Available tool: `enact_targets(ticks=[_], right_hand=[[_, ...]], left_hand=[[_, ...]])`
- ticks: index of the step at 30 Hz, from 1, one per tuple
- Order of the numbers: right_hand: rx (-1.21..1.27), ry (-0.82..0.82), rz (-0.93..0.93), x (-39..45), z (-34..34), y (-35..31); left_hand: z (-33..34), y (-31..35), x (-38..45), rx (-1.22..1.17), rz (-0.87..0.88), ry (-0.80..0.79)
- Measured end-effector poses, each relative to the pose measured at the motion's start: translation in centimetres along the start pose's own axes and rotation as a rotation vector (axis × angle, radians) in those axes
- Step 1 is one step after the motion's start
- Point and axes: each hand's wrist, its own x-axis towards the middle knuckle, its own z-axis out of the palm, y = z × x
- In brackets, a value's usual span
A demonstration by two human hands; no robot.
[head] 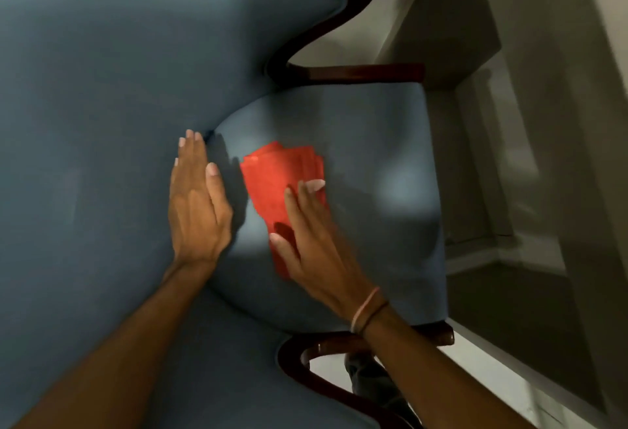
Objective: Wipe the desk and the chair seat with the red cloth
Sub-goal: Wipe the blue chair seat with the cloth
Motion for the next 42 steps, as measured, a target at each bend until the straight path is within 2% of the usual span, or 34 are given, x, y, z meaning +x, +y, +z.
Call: enact_targets(ticks=[3,6,8,11,13,16,18,21,25,27,29,31,32,33,37,38,40,42], right_hand=[[0.06,0.171,0.145,-0.8,-1.1,3.6],[-0.066,0.258,0.263,1.2,-2.8,8.3],[-0.193,0.278,0.254,4.1,-3.5,11.0],[-0.263,0.196,0.143,8.8,-3.2,12.9],[-0.347,0.168,0.071,10.6,-2.0,13.0],[-0.45,0.216,0.058,11.0,-0.8,13.0],[-0.468,0.243,0.052,10.9,-0.6,13.2],[-0.484,0.253,0.048,11.3,-0.5,13.3],[-0.495,0.293,0.059,11.2,-0.2,13.5],[-0.491,0.315,0.062,11.3,0.0,13.5],[-0.493,0.324,0.069,11.4,0.2,13.5],[-0.489,0.33,0.073,11.3,0.2,13.5],[-0.488,0.331,0.072,11.3,0.2,13.5],[-0.487,0.329,0.07,11.3,0.1,13.5],[-0.455,0.311,0.061,11.3,0.1,13.8],[-0.447,0.31,0.051,11.3,0.1,14.0],[-0.446,0.324,0.04,11.5,0.2,14.3],[-0.448,0.328,0.038,11.5,0.2,14.4]], left_hand=[[1.8,2.3,0.2,0.041,0.086,-0.096],[6.2,4.8,-1.3,0.226,0.132,-0.27],[9.2,6.1,-3.2,0.347,0.074,-0.315],[11.8,6.0,-4.6,0.416,0.062,-0.215],[11.8,4.5,-3.3,0.413,0.164,-0.187],[10.5,1.4,0.3,0.408,0.394,-0.28],[9.2,-0.4,2.8,0.401,0.444,-0.306],[7.3,-2.6,4.7,0.375,0.273,-0.256],[6.0,-3.6,1.2,0.275,-0.019,-0.115],[6.4,-2.9,-2.1,0.373,-0.073,-0.08],[7.2,-1.4,-5.2,0.462,-0.031,-0.124],[8.3,0.8,-7.6,0.426,0.091,-0.209],[8.9,2.0,-8.8,0.392,0.206,-0.265],[9.5,3.2,-10.2,0.344,0.365,-0.332],[11.2,4.9,-15.1,0.115,1.239,-0.577],[11.1,4.7,-15.1,0.107,1.391,-0.633],[10.8,4.1,-13.8,0.067,1.54,-0.689],[10.0,2.7,-11.2,0.023,1.544,-0.704]])
